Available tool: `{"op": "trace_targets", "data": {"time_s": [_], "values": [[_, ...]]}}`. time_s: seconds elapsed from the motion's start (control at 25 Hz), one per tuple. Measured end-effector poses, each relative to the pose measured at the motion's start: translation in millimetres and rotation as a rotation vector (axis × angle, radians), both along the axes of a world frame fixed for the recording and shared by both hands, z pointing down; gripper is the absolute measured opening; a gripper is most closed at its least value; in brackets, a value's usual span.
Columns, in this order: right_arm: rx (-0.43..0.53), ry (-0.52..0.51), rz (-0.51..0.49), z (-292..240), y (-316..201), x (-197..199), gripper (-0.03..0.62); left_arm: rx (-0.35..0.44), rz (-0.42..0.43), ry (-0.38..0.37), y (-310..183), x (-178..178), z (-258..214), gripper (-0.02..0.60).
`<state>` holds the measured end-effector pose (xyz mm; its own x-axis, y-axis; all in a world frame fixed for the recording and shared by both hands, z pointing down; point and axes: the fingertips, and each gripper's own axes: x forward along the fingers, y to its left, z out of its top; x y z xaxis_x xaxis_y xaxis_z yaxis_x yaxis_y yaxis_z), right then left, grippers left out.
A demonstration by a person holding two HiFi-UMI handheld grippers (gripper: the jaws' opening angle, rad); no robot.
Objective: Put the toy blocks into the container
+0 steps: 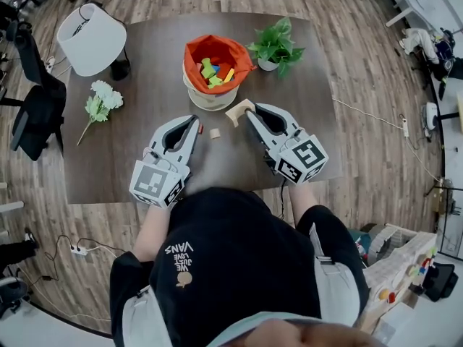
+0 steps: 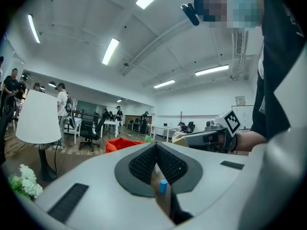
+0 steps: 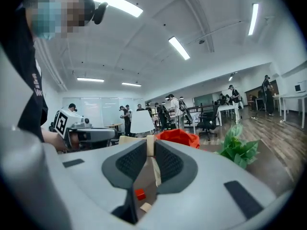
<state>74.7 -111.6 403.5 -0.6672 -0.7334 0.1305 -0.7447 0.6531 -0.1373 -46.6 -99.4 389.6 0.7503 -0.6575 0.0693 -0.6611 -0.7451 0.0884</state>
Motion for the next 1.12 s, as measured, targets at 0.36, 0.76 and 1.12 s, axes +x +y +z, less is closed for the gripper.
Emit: {"op": "trace_targets", "data": {"time_s": [0.36, 0.76, 1.12], "values": [[0.070, 0.044, 0.004, -20, -30, 0, 0.070, -0.001, -0.004, 0.000, 2, 2, 0, 0.011], [-0.013, 0.062, 0.030, -1, -87, -12, 0.071, -0.013, -0.029, 0.001, 3, -3, 3, 0.011], [-0.103, 0.293, 0.023, 34, -131, -25, 0.071, -0.022, -0.062, 0.008, -2, -11, 7, 0.011]]}}
